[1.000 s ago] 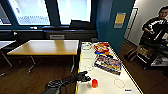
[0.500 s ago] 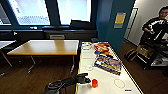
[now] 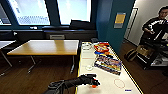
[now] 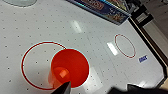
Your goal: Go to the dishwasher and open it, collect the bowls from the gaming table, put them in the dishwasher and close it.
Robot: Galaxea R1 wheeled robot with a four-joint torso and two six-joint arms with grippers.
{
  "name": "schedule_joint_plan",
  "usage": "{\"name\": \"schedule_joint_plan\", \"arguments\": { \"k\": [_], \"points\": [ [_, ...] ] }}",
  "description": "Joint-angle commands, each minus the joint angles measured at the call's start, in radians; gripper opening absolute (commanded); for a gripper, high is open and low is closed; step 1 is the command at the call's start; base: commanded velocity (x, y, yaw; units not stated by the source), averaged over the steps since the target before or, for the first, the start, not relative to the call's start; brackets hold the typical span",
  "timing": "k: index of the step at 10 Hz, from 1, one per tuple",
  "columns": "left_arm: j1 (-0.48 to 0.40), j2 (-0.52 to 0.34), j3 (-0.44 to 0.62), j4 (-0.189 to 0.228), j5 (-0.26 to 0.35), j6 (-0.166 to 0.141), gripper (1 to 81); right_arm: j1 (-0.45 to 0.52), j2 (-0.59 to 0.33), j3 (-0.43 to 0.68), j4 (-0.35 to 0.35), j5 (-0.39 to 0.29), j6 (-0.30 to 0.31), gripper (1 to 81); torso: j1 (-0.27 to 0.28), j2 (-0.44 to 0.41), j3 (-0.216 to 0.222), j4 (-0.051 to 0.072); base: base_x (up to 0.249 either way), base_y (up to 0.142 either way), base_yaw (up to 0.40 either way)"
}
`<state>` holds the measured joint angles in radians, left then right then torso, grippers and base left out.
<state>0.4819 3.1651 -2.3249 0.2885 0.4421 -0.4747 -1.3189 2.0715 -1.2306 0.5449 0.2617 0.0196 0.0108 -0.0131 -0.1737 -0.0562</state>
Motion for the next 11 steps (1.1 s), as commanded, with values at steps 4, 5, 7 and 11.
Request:
{"name": "schedule_joint_plan", "arguments": {
  "k": [4, 5, 7, 11],
  "points": [
    [-0.211, 0.064, 0.007, -0.002, 0.041, -0.03, 81.1, 0.059, -0.049, 0.034, -0.026, -0.068, -0.001, 1.0, 0.0, 0.0, 0.0, 0.0, 0.0, 0.0, 0.0],
    [-0.213, 0.064, 0.005, -0.008, 0.041, -0.03, 81.1, 0.06, -0.049, 0.036, -0.026, -0.068, -0.001, 1.0, 0.0, 0.0, 0.0, 0.0, 0.0, 0.0, 0.0],
    [-0.213, 0.064, 0.009, -0.009, 0.052, -0.03, 81.1, 0.063, -0.048, 0.039, -0.026, -0.068, -0.001, 1.0, 0.0, 0.0, 0.0, 0.0, 0.0, 0.0, 0.0],
    [-0.208, 0.064, 0.055, -0.023, 0.05, -0.032, 81.1, 0.065, -0.046, 0.034, -0.026, -0.068, -0.001, 1.0, 0.0, 0.0, 0.0, 0.0, 0.0, 0.0, 0.0]
  ]
}}
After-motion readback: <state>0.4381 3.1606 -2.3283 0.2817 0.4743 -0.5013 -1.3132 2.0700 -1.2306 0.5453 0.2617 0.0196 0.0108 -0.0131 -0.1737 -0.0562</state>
